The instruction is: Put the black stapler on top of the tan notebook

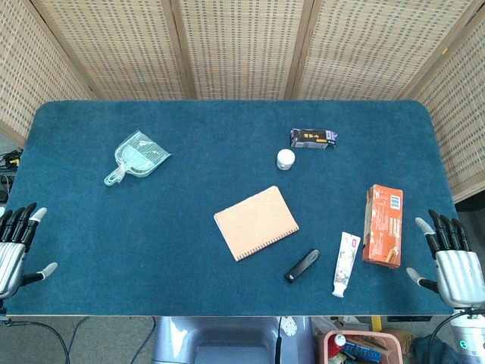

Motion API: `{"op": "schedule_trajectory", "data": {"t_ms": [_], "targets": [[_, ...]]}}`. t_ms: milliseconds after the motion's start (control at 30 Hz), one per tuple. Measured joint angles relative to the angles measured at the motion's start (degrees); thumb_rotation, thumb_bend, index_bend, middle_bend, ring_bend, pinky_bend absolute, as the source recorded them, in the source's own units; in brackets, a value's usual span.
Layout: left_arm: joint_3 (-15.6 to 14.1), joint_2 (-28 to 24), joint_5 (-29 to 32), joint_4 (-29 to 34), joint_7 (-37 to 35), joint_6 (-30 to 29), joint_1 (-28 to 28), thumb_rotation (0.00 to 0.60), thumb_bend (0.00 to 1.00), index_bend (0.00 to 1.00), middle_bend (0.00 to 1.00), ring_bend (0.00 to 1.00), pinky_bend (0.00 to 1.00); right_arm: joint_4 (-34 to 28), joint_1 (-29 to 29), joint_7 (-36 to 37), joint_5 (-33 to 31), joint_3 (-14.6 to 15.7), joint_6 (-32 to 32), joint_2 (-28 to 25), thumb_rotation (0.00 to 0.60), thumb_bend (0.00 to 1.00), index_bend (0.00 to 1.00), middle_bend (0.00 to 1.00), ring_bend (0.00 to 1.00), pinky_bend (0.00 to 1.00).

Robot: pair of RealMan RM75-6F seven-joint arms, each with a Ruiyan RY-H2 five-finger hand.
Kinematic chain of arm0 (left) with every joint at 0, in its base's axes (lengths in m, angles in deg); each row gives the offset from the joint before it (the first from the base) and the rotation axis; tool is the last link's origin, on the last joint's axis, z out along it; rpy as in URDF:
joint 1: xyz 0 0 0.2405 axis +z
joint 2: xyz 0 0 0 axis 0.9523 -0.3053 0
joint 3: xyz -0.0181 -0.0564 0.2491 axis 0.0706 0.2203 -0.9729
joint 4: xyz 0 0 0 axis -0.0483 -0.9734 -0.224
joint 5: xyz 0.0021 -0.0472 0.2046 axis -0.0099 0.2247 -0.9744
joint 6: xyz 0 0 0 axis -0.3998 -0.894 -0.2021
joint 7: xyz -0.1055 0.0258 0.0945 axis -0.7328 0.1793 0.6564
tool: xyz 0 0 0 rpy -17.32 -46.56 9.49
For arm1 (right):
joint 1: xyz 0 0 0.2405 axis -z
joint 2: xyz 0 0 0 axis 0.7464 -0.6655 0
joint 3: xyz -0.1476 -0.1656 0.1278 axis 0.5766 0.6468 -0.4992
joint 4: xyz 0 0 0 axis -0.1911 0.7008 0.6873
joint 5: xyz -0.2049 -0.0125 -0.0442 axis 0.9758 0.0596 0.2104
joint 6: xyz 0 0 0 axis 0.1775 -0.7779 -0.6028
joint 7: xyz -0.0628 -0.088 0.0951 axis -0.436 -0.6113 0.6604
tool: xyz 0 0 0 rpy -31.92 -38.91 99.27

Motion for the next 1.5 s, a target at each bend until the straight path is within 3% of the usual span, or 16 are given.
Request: {"op": "schedule_trajectory", "data": {"t_ms": [367, 700, 967, 1200, 1500], "targets": [[0.2, 0.1, 0.1, 0.1, 1.1, -0.4, 0.2, 0.6, 0.0, 0.0, 0.0, 0.0, 0.0, -1.1, -2.0, -0.5, 2.3, 0.4, 2.4, -0.8, 0.6, 0.0, 0.0, 0.0, 0.0, 0.0], [1.6, 0.6, 2.4, 0.7, 2.7, 0.1, -0.3, 0.6, 0.0, 0.0, 0.0, 0.0, 0.0, -4.8, -17.8, 4.6, 15.3, 2.3, 21.1, -4.2, 0.6, 0.0, 0.03, 0.0, 0.0, 0.0], [2.1, 1.1, 4.1, 0.5, 3.6, 1.2, -0.7, 0.6, 0.0, 0.0, 0.0, 0.0, 0.0, -3.4, -30.2, 7.0, 19.0, 3.4, 36.1, 1.3, 0.6, 0.0, 0.05, 0.0, 0.0, 0.05], [2.3, 0.8, 4.7, 0.7, 2.9, 1.6, -0.8, 0.6, 0.0, 0.0, 0.0, 0.0, 0.0, -0.8, -32.9, 1.5, 19.3, 5.2, 40.4, 6.8, 0.6, 0.0, 0.07, 0.0, 0.0, 0.06], [2.0, 0.6, 4.0, 0.9, 2.6, 1.4, -0.7, 0.6, 0.0, 0.0, 0.0, 0.0, 0.0, 1.0, -33.3, -7.8, 15.2, 6.2, 43.4, 9.0, 0.6, 0.02, 0.13, 0.05, 0.0, 0.07]]}}
